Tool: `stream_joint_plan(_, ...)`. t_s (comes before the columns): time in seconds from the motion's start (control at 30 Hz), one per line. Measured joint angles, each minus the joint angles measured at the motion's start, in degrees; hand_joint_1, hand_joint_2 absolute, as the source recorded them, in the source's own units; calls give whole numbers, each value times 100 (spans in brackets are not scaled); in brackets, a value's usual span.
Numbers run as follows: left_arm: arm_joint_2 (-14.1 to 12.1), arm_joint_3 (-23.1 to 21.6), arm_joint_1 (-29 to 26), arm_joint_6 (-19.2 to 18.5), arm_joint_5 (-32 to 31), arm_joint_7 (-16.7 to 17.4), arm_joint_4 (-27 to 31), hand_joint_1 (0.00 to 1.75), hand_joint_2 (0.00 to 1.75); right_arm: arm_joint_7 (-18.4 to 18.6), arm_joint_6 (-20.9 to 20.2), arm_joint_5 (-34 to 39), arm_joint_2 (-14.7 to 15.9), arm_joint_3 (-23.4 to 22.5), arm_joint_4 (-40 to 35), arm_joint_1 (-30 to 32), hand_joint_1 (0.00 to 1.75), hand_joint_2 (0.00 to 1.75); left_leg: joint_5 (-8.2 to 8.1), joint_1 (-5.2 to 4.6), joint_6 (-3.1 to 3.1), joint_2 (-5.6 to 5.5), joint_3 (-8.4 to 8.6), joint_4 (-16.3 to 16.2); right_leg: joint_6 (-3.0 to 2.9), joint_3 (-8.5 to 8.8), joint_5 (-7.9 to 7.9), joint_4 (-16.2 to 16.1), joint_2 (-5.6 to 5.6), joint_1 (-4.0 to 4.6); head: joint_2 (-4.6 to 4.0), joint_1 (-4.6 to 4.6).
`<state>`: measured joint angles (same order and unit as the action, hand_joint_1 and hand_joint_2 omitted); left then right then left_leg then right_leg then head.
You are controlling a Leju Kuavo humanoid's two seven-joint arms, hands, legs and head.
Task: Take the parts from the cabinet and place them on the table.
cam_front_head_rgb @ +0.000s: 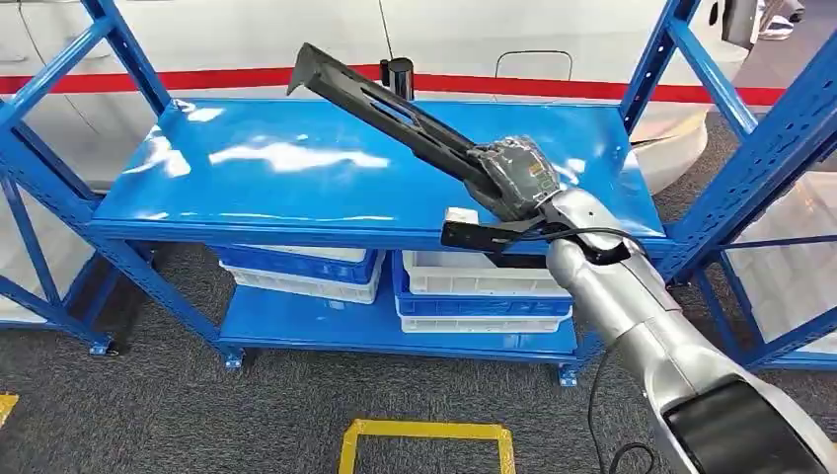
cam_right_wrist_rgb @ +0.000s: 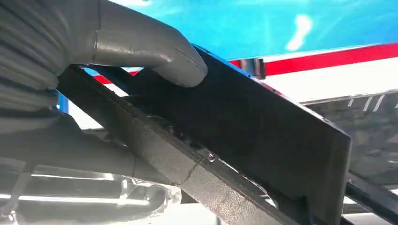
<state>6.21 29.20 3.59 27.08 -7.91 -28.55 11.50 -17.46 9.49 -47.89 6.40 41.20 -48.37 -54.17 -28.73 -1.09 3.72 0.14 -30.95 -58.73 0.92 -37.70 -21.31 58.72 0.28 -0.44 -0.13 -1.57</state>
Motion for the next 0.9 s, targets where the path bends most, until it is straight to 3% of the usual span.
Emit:
stream_joint_plan(0.03, 4, 0, -2, 0, 0, 0, 0, 0, 175, -2, 0, -11, 4, -7, 0, 6, 175, 175, 137, 42, 17, 18, 9, 144, 33, -25, 39, -25, 5, 56, 0, 13)
stream_joint_plan(0.07, 4, -2, 8, -4, 0, -2, 0, 0, 175, -2, 2, -11, 33, -18, 4, 5, 175, 175, 227, 67, -22, 49, 0, 188, 13, -79, -75, 57, -7, 38, 0, 7)
stream_joint_plan(0.1, 2, -4, 11, -7, 0, -11, 0, 0, 175, -2, 2, -13, 48, -33, 4, -5, 175, 175, 303, 72, 33, 40, -73, 220, -37, -210, -351, 290, -6, 47, 0, 40)
stream_joint_plan(0.17, 7, -4, 13, -11, -7, -15, 0, 0, 175, -2, 2, -44, 55, -46, 7, 8, 175, 175, 414, 71, 30, 45, -223, 219, -74, -425, -858, 1074, -6, 5, 0, 46)
stream_joint_plan(0.2, 9, -4, 13, -15, -7, -15, 0, 0, 175, -2, 2, -44, 61, -48, 9, 33, 175, 175, 474, 72, 22, 46, -308, 215, -46, -510, -1020, 1460, -7, -10, 0, 41)
stream_joint_plan(0.23, 9, -4, 13, -26, -7, -17, 0, 0, 175, -2, 2, -46, 68, -50, 11, 52, 175, 175, 534, 74, 8, 45, -391, 211, 15, -515, -1052, 1683, -8, -28, 0, 50)
stream_joint_plan(0.27, 11, -4, 13, -35, -7, -17, 0, 0, 175, -2, 2, -52, 74, -50, 15, 73, 175, 175, 599, 82, -11, 46, -482, 208, 99, -385, -962, 1641, -9, -51, 0, 44)
stream_joint_plan(0.3, 13, -4, 13, -42, -11, -17, 0, 0, 175, -2, 2, -59, 76, -52, 15, 83, 175, 175, 658, 93, -41, 46, -563, 197, 189, -136, -815, 1352, -13, -72, 0, 46)
stream_joint_plan(0.33, 15, -4, 14, -44, -20, -15, 0, 0, 175, 0, 4, -65, 76, -63, 13, 86, 175, 175, 704, 111, -71, 46, -642, 172, 260, 205, -676, 886, -20, -95, 0, 46)
stream_joint_plan(0.37, 11, -4, 15, -46, -26, -15, 0, 0, 175, 0, 7, -87, 76, -83, 11, 84, 175, 175, 733, 113, -105, 45, -705, 121, 288, 569, -653, 369, -36, -125, 0, 46)
stream_joint_plan(0.4, -4, -4, 14, -50, -30, -17, 2, 0, 175, -2, 9, -103, 76, -103, 0, 82, 175, 175, 758, 101, -145, 43, -782, 82, 249, 819, -885, 4, -37, -109, 0, 55)
stream_joint_plan(0.43, 2, -4, 14, -52, -39, -17, 0, 0, 175, 0, 13, -125, 63, -109, -31, 102, 175, 175, 797, 99, -189, 47, -792, 59, 179, 786, -854, 3, -13, -13, 0, 8)
stream_joint_plan(0.5, 2, -2, 11, -55, -42, -24, 0, 0, 175, 7, 13, -151, 81, -129, -31, 109, 175, 175, 873, 101, -239, 39, -799, 51, 125, 727, -822, 15, -17, -5, 0, 13)
stream_joint_plan(0.53, -7, -2, 6, -55, -39, -26, 0, 0, 175, 13, 13, -157, 79, -131, -31, 121, 175, 175, 922, 103, -282, 31, -820, 65, 50, 666, -774, 0, -24, -38, 0, 24)
stream_joint_plan(0.57, -20, -2, 3, -55, -42, -28, 0, 0, 175, 11, 17, -166, 76, -131, -31, 117, 175, 175, 845, 146, -307, 18, -887, 16, -30, 679, -700, -15, -40, -116, 0, 33)
stream_joint_plan(0.63, -13, -2, -4, -59, -42, -33, 0, 0, 175, 13, 24, -192, 57, -140, -35, 124, 175, 175, 200, 166, -377, -1, -1063, -473, -151, 539, -586, -13, -40, -103, 0, -4)
stream_joint_plan(0.7, -20, -2, 0, -59, -42, -31, 0, 0, 175, 13, 33, -201, 44, -146, -35, 129, 175, 175, -350, 189, -449, -3, -1300, -1409, -163, 381, -456, -7, -40, -86, 0, -9)
stream_joint_plan(0.73, -22, -2, -1, -59, -42, -31, 0, 0, 175, 13, 46, -210, 44, -146, -35, 142, 175, 175, -395, 202, -472, -3, -1322, -1665, -154, 319, -407, -5, -40, -83, 0, -11)
stream_joint_plan(0.77, -22, -2, 0, -59, -42, -31, 0, 0, 175, 13, 52, -221, 44, -149, -35, 164, 175, 175, -305, 218, -476, -2, -1226, -1712, -132, 248, -348, -4, -39, -82, 0, -11)
stream_joint_plan(0.8, -22, -2, 1, -59, -42, -31, 0, 0, 175, 13, 61, -236, 44, -155, -35, 181, 175, 175, -141, 235, -476, -2, -1036, -1543, -118, 184, -294, -3, -39, -82, 0, -11)
stream_joint_plan(0.83, -24, -2, 5, -59, -42, -31, 0, 0, 175, 13, 63, -243, 44, -164, -35, 193, 175, 175, 33, 248, -464, -1, -721, -1166, -87, 125, -245, -2, -38, -83, 0, -15)
stream_joint_plan(0.87, -26, -2, 18, -59, -42, -31, 2, 0, 175, 13, 68, -243, 44, -179, -37, 189, 175, 175, 95, 262, -447, -4, -272, -603, -55, 84, -189, 1, -34, -85, 0, -13)
stream_joint_plan(0.9, -26, -2, 37, -59, -42, -31, 2, 0, 175, 13, 74, -243, 44, -199, -55, 190, 175, 175, -73, 259, -428, -25, 35, -173, -22, 59, -155, 3, -36, -79, 0, -17)
